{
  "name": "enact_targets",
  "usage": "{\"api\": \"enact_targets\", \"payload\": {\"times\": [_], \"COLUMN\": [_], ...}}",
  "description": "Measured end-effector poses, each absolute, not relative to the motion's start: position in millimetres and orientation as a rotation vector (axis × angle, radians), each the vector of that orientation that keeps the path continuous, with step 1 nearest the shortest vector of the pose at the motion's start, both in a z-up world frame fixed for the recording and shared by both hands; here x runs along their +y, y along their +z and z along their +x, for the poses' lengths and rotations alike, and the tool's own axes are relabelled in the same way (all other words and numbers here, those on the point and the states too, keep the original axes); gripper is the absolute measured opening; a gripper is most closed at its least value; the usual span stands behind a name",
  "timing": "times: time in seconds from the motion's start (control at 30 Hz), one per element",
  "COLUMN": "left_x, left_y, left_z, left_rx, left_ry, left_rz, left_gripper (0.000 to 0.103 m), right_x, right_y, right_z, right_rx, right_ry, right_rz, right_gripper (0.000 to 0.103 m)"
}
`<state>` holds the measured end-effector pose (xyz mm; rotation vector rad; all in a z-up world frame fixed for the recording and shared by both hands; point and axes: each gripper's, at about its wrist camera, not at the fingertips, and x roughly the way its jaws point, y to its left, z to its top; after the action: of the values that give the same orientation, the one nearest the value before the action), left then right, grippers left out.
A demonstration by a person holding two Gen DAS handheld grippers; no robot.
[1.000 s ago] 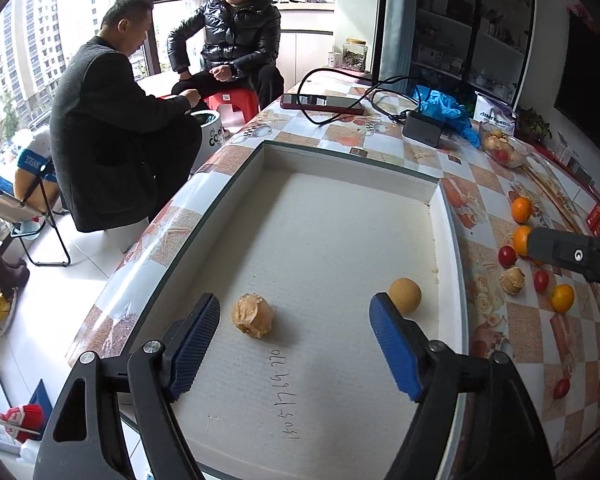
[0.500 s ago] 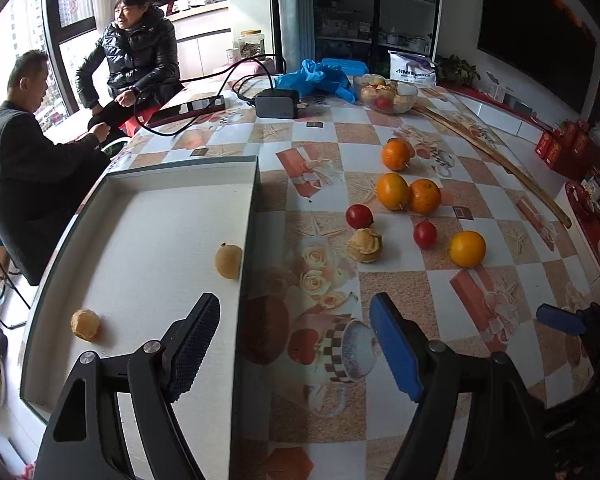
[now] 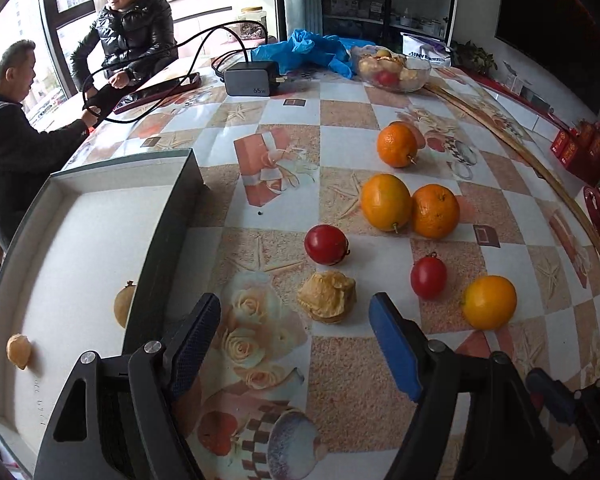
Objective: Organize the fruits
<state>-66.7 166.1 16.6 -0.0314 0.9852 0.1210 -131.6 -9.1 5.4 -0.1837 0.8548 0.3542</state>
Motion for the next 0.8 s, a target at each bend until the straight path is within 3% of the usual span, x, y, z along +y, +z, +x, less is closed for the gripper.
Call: {"api": "enact_targets", "payload": {"times": [0.03,0.07,0.1,0.37,0.8], "left_x": [165.0,164.6,163.4,142.3,135.0], "left_y": [12.4,13.0,13.1,10.4,9.0], "left_z": [-64.7,-66.4,-68.4,-129.5,-132.1], "left_rx": [0.997,0.968,0.960,0.844,0.809], "left_ry": [0.124,0.130,0.128,0.179,0.199], "left_rz": [-0.033,-0.043,-0.042,0.044,0.092], "left_gripper": [0.066,0.052,0.029,0.030,0.030], "right_x": [-19.0,-28.2,-37.1,-54.3,-56.6], "right_y": [5.8,6.3,5.9,7.8,6.3], "right_z": [-124.8,-117.3,-111.2,-104.9,-104.8], "right_rx": [0.857,0.860,0.866,0.845,0.843], "right_ry": [0.336,0.322,0.313,0.285,0.277], "right_rz": [-0.163,-0.138,-0.112,-0.054,-0.049], "right_gripper": [0.025,0.025,0.025,0.025,0.025]}}
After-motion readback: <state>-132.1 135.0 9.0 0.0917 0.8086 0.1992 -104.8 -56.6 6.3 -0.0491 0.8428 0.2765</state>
